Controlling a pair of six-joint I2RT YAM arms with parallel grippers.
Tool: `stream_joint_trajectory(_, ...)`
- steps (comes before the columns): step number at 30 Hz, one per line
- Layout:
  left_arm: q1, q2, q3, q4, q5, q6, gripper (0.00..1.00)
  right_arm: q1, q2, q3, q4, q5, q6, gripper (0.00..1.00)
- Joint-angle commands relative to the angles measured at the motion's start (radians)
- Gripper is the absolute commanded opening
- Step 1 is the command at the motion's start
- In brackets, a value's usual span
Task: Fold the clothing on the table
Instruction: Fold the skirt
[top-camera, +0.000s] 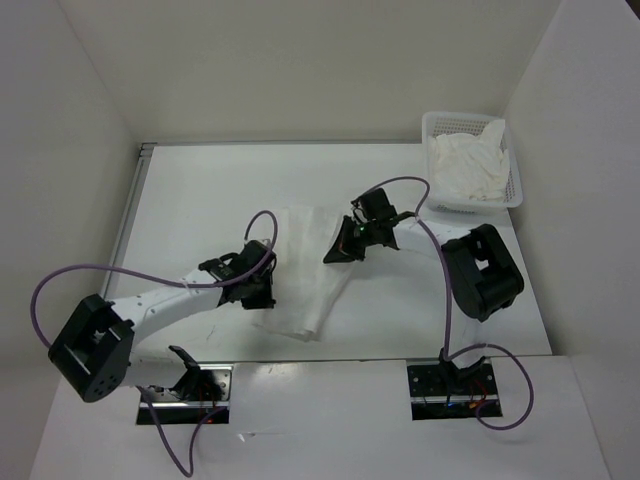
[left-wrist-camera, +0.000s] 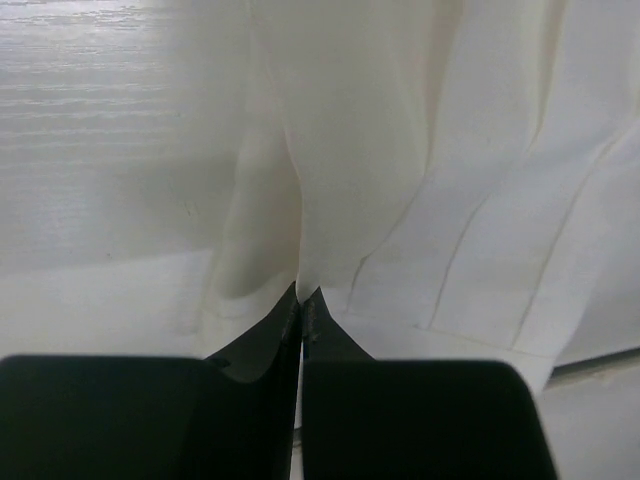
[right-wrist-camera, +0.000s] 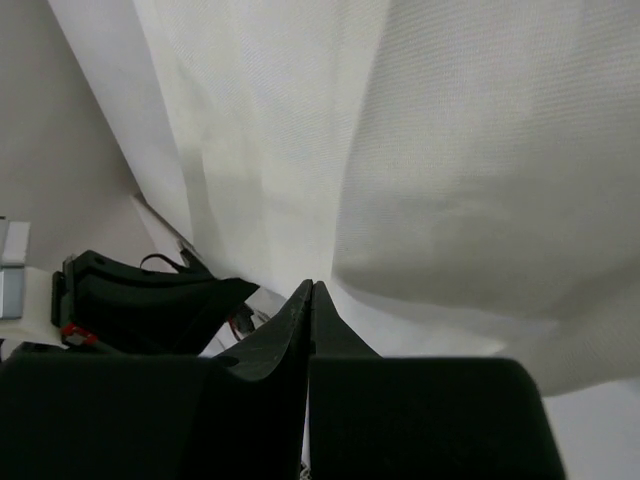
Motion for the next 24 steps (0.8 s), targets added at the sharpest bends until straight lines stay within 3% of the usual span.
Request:
stream_joint_trajectory(1,0.013,0.055,0.019,0.041,-0.06,-0.017,0.0,0.003,0.019,0.065,0.057,-0.021,0.001,0.0)
stream_joint_trajectory(12,0.088,0.259,0.048,0.081,-0.148,-0.005,0.0,0.003,0.114,0.105,0.048,0.007,-0.009,0.04)
stream_joint_trajectory(17,0.088,0.268,0.059,0.081,-0.148,-0.005,0.0,0.003,0.166,0.124,0.058,0.007,-0.009,0.04)
stream_joint_trajectory(20,0.088,0.279,0.059,0.081,-0.139,-0.005,0.01,0.003,0.179,0.134,0.058,0.007,-0.009,0.11)
stream_joint_trajectory(22,0.088,0.279,0.07,0.06,-0.129,-0.005,0.17,0.003,0.191,0.134,0.058,0.007,-0.009,0.16)
stream_joint_trajectory(23,0.088,0.267,0.07,0.06,-0.129,-0.005,0.32,0.003,0.2,0.134,0.058,0.007,-0.009,0.18)
stream_joint_trajectory(24,0.088,0.239,0.07,0.06,-0.117,-0.005,0.35,0.003,0.2,0.134,0.058,0.007,-0.009,0.2)
